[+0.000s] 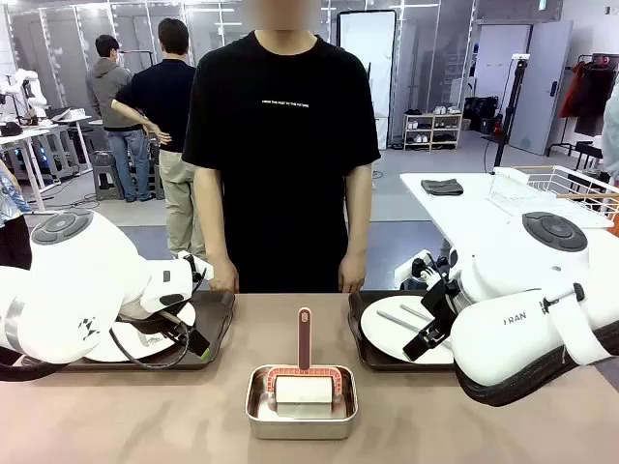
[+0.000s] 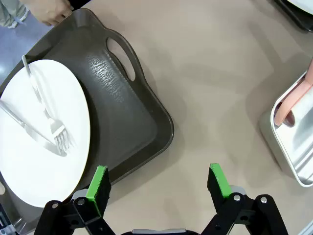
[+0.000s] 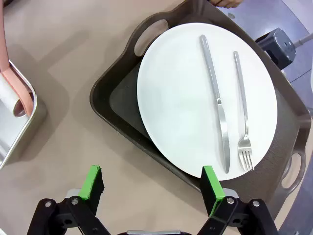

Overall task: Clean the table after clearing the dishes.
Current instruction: When the left (or right) Handle tray is removed, use the left hand (or right hand) to clean the left (or right) side of the table with the Lint Roller.

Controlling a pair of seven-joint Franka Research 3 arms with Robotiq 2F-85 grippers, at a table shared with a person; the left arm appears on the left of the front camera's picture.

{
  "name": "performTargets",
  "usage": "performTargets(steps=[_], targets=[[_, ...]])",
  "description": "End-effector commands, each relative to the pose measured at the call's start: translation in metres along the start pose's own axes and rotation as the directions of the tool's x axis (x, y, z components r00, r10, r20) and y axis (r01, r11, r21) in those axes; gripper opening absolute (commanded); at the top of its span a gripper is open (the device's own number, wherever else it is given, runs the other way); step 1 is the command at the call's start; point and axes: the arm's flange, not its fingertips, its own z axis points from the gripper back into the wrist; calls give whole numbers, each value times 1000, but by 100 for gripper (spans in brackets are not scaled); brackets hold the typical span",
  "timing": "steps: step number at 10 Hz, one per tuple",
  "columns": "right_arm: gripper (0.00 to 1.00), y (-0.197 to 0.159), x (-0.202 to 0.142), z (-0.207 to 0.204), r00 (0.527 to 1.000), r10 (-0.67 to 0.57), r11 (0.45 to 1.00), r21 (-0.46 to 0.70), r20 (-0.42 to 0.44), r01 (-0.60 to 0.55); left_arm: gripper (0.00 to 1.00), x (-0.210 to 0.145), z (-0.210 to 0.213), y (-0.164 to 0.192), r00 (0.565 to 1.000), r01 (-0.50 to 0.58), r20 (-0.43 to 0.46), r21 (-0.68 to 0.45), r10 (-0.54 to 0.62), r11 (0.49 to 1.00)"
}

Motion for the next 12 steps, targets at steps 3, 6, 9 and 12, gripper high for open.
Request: performTargets(steps=[3, 6, 9, 12], targets=[[100, 0, 0, 0, 1000, 0, 1000, 0, 0, 0, 100, 0, 0, 0, 1000, 0, 0, 0, 0, 1000], [100, 0, 0, 0, 1000, 0, 1000, 0, 0, 0, 100, 0, 0, 0, 1000, 0, 0, 0, 0, 1000], [100, 0, 0, 0, 1000, 0, 1000, 0, 0, 0, 100, 0, 0, 0, 1000, 0, 0, 0, 0, 1000], [100, 0, 0, 0, 1000, 0, 1000, 0, 0, 0, 100, 0, 0, 0, 1000, 0, 0, 0, 0, 1000]])
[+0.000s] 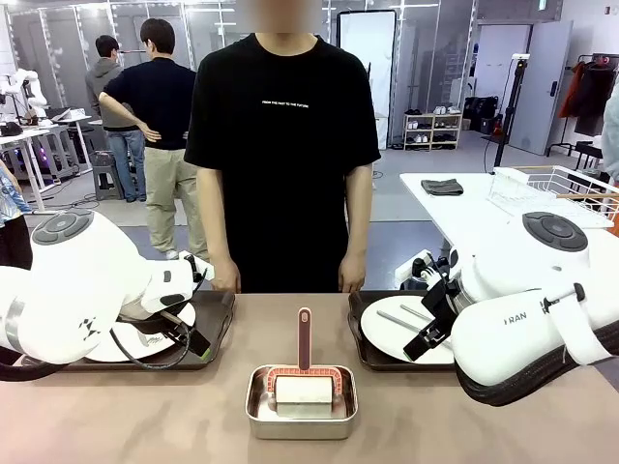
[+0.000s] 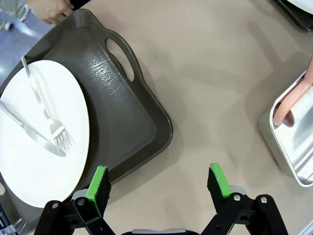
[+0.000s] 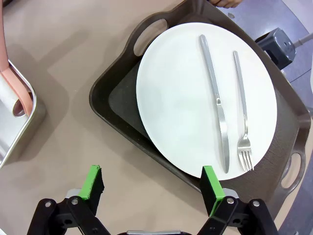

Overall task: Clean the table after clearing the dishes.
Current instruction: When the left (or right) Handle tray is removed, use the left hand (or right hand) to clean the left (or right) side of the table with the Lint Roller.

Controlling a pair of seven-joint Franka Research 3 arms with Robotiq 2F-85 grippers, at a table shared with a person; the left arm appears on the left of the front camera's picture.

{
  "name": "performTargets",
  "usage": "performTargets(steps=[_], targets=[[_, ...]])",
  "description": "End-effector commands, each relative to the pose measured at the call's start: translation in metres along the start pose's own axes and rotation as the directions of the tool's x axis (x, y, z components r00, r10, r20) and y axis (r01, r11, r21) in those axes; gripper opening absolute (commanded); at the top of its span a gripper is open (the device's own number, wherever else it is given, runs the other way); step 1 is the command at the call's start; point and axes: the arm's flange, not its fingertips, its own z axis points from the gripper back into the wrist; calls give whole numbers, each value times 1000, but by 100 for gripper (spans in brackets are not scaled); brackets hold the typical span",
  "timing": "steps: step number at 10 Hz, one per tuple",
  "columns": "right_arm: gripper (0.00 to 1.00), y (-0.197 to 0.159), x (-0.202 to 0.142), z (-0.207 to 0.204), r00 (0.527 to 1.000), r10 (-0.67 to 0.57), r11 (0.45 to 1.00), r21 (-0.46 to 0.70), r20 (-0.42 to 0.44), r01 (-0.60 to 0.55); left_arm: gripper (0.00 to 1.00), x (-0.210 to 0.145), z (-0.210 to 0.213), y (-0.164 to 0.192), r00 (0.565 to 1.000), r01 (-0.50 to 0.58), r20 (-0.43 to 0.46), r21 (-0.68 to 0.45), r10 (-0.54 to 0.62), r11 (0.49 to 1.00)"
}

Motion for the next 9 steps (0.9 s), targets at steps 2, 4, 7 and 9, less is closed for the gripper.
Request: performTargets(steps=[2, 4, 7, 9], targets=[[100, 1, 0, 0, 1000, 0, 1000, 1, 0, 0, 100, 0, 0, 1, 1000, -2, 0, 1, 2, 1000], [100, 1, 0, 0, 1000, 0, 1000, 1, 0, 0, 100, 0, 0, 1, 1000, -2, 0, 1, 2, 1000], [100, 1, 0, 0, 1000, 0, 1000, 1, 0, 0, 100, 0, 0, 1, 1000, -2, 0, 1, 2, 1000], [100, 1, 0, 0, 1000, 0, 1000, 1, 0, 0, 100, 0, 0, 1, 1000, -2, 0, 1, 2, 1000]])
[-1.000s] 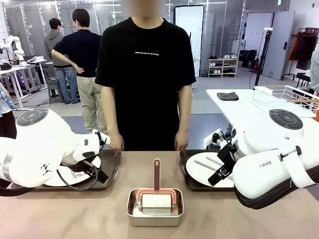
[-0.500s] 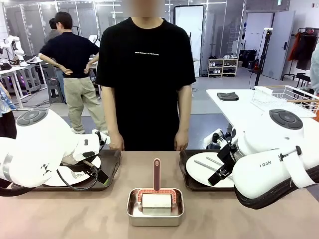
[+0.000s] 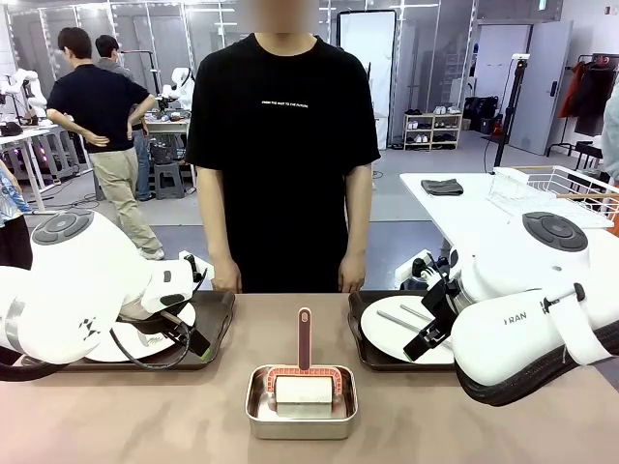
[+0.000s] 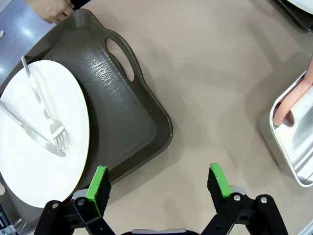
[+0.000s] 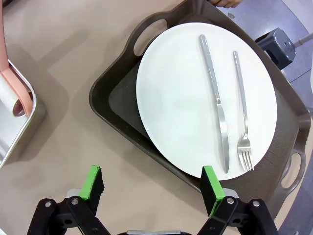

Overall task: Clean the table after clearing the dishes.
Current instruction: When the left (or right) Handle tray is removed, use the left hand (or right hand) to clean the left (or right) side of the table with the Lint Roller.

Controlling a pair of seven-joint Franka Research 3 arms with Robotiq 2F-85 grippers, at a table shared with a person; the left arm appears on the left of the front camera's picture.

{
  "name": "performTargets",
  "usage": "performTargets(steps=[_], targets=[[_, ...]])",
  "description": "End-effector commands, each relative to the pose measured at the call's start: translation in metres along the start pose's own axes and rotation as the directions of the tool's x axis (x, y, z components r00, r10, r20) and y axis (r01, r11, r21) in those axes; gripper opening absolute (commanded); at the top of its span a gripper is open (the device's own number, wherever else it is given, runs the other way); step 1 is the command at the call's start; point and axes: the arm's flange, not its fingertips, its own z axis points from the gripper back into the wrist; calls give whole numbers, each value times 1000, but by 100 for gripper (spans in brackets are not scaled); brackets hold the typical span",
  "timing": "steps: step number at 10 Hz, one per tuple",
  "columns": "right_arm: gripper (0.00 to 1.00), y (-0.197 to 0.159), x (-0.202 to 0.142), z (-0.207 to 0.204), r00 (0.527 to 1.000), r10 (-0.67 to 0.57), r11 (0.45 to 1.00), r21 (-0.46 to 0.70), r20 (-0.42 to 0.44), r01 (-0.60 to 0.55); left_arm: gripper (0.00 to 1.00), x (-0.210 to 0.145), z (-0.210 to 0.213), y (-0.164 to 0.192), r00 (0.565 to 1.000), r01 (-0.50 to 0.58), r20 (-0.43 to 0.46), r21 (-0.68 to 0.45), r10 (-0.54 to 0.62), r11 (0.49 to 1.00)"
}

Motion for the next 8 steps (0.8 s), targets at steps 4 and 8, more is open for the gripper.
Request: performTargets(steps=[4, 8], targets=[[100, -20, 22, 15, 999, -48, 994, 95, -10, 49, 100, 0, 0, 0, 1000, 0, 0, 0, 0, 1000], [100, -73, 75, 42, 987, -141, 955, 253, -72, 155, 100, 55, 33, 52, 993, -104, -65, -164, 94, 981]])
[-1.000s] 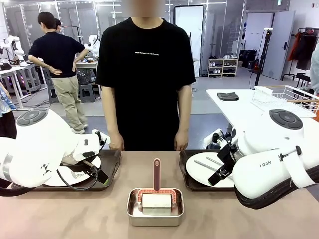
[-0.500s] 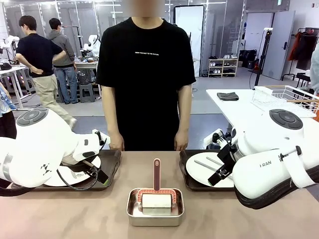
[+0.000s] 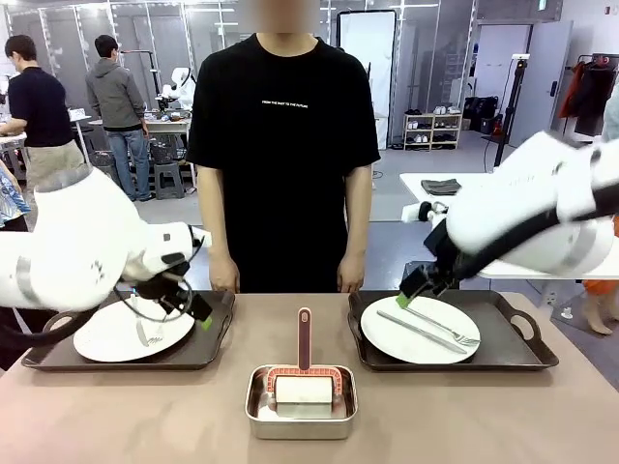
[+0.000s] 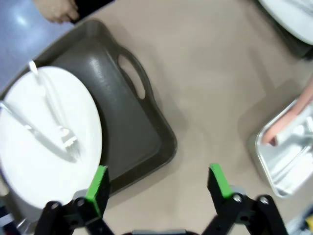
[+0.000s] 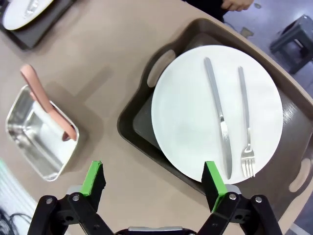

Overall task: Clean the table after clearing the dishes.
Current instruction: When the left (or right) Handle tray is removed, use the left hand (or right hand) to clean the left (or right) side of the table with the Lint Roller.

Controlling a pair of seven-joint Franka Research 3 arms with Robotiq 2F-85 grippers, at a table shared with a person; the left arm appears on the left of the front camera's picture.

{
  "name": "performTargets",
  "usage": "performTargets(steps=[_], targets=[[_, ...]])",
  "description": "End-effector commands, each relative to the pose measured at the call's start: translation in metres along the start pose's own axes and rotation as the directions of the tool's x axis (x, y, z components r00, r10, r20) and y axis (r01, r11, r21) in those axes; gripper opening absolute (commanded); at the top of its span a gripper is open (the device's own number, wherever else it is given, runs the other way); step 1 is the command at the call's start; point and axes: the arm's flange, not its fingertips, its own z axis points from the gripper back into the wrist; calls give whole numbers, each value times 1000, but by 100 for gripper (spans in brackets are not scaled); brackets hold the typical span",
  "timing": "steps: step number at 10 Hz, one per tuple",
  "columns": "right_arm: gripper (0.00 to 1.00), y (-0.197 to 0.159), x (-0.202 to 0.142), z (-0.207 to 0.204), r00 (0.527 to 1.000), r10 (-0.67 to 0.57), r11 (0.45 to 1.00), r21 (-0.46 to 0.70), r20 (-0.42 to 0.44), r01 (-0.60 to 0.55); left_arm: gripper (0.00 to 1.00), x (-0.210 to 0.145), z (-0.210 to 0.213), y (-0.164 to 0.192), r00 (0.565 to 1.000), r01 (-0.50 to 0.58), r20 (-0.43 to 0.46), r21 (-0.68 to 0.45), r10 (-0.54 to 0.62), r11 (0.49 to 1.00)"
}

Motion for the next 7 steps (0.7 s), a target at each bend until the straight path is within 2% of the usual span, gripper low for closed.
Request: performTargets(steps=[1, 2, 3, 4, 6, 7], targets=[[100, -26, 14, 1, 998, -18, 997, 76, -52, 22, 100, 18, 17, 33, 999, -36, -39, -166, 30, 985], [100, -37, 20, 11, 997, -52, 989, 133, -55, 59, 100, 26, 29, 53, 996, -90, -32, -290, 85, 953], [100, -48, 22, 22, 994, -92, 977, 188, -51, 101, 100, 28, 40, 72, 991, -130, -25, -356, 129, 926], [100, -60, 22, 33, 987, -148, 948, 275, -64, 160, 100, 27, 50, 93, 982, -176, -20, -455, 187, 873], [100, -94, 18, 57, 961, -264, 831, 486, -86, 272, 100, 11, 65, 142, 944, -267, -28, -647, 328, 714], [100, -119, 9, 72, 934, -347, 740, 589, -81, 325, 100, -5, 74, 172, 913, -299, -36, -735, 405, 609]])
